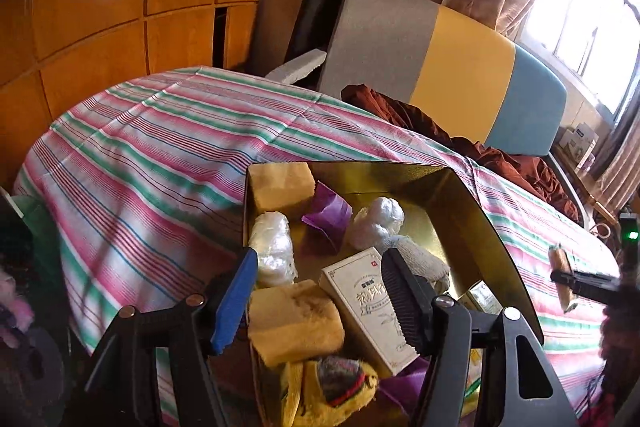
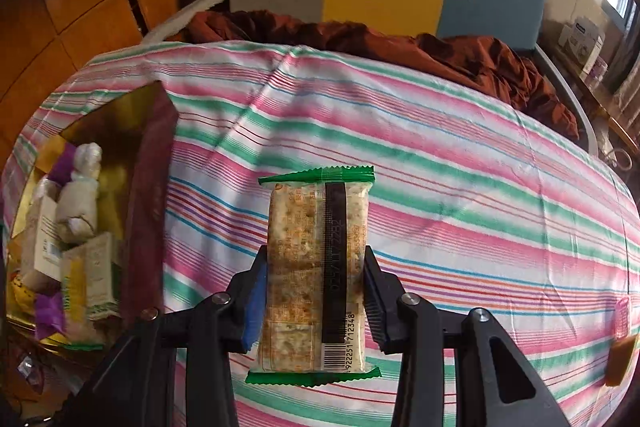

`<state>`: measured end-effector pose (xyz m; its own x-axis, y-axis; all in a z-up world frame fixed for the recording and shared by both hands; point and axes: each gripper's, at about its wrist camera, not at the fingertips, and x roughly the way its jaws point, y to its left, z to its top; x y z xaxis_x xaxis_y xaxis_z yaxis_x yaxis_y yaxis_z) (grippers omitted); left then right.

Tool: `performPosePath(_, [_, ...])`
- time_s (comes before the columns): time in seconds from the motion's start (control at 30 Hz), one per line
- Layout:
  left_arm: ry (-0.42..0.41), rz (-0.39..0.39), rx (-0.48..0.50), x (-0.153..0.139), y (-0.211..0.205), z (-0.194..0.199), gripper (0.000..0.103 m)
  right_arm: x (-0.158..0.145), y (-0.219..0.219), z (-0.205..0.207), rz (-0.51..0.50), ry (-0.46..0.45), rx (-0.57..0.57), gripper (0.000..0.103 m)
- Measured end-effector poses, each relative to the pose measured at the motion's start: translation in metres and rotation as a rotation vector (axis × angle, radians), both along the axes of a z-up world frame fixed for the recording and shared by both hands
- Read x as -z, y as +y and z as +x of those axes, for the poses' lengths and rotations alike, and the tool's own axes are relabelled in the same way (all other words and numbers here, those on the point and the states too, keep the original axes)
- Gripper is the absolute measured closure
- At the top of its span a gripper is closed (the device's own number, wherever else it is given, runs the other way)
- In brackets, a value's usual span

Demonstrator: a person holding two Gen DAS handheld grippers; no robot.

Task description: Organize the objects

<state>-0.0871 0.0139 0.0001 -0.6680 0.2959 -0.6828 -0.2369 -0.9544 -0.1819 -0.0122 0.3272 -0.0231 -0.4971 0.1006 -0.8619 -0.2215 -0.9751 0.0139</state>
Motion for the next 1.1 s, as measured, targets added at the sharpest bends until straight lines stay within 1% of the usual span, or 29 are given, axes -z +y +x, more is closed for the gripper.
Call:
performPosePath(0.07, [0.021, -0.014, -0.004, -0.005, -0.001, 0.007, 0.025, -0.013, -0.017, -0.01, -0.013, 0.037, -0.055, 0.061])
performPosePath(0.17, [0.054, -0.034, -0.019, -0.013, -0.003, 0.018, 0.014, -0.028, -0.06, -0.019, -0.035, 0.072, -0.144, 0.061])
performPosePath(0.23, [0.074, -0.045, -0.033, -0.017, -0.004, 0.024, 0.01, -0.031, -0.085, -0.028, -0.047, 0.081, -0.195, 0.061])
performPosePath(0.27, [0.08, -0.046, -0.035, -0.019, -0.005, 0.026, 0.005, -0.03, -0.097, -0.033, -0.05, 0.078, -0.216, 0.061])
performPosePath(0.33, [0.081, -0.049, -0.04, -0.021, -0.006, 0.03, 0.0, -0.027, -0.117, -0.044, -0.051, 0.071, -0.253, 0.061])
performPosePath(0.43, [0.068, -0.051, -0.049, -0.021, -0.009, 0.034, 0.0, -0.018, -0.142, -0.058, -0.048, 0.051, -0.295, 0.061])
performPosePath(0.53, [0.047, -0.084, -0.067, -0.018, -0.007, 0.036, 0.0, -0.001, -0.156, -0.071, -0.044, 0.007, -0.305, 0.061])
performPosePath(0.63, [0.042, -0.092, -0.078, -0.015, -0.007, 0.039, 0.0, 0.014, -0.164, -0.075, -0.044, -0.034, -0.304, 0.059])
performPosePath(0.67, [0.047, -0.1, -0.082, -0.015, -0.007, 0.041, 0.0, 0.018, -0.166, -0.075, -0.046, -0.042, -0.303, 0.056])
performPosePath(0.7, [0.053, -0.113, -0.095, -0.014, -0.006, 0.042, 0.0, 0.018, -0.167, -0.073, -0.048, -0.039, -0.303, 0.052])
performPosePath(0.77, [0.064, -0.156, -0.13, -0.014, -0.004, 0.044, 0.0, 0.017, -0.167, -0.068, -0.054, -0.029, -0.301, 0.052])
performPosePath(0.8, [0.068, -0.166, -0.142, -0.013, -0.003, 0.045, 0.0, 0.015, -0.166, -0.066, -0.056, -0.022, -0.297, 0.052])
performPosePath(0.87, [0.06, -0.136, -0.153, -0.012, -0.006, 0.047, 0.0, 0.008, -0.165, -0.058, -0.062, 0.005, -0.285, 0.051])
performPosePath(0.93, [0.041, -0.107, -0.168, -0.011, -0.01, 0.048, 0.0, -0.001, -0.165, -0.048, -0.052, 0.043, -0.271, 0.047])
performPosePath(1.0, [0.029, -0.086, -0.183, -0.01, -0.013, 0.049, 0.0, -0.012, -0.164, -0.038, -0.039, 0.083, -0.248, 0.039])
performPosePath(1.1, [0.024, -0.072, -0.197, -0.011, -0.014, 0.053, 0.0, -0.022, -0.166, -0.022, -0.011, 0.125, -0.221, 0.039])
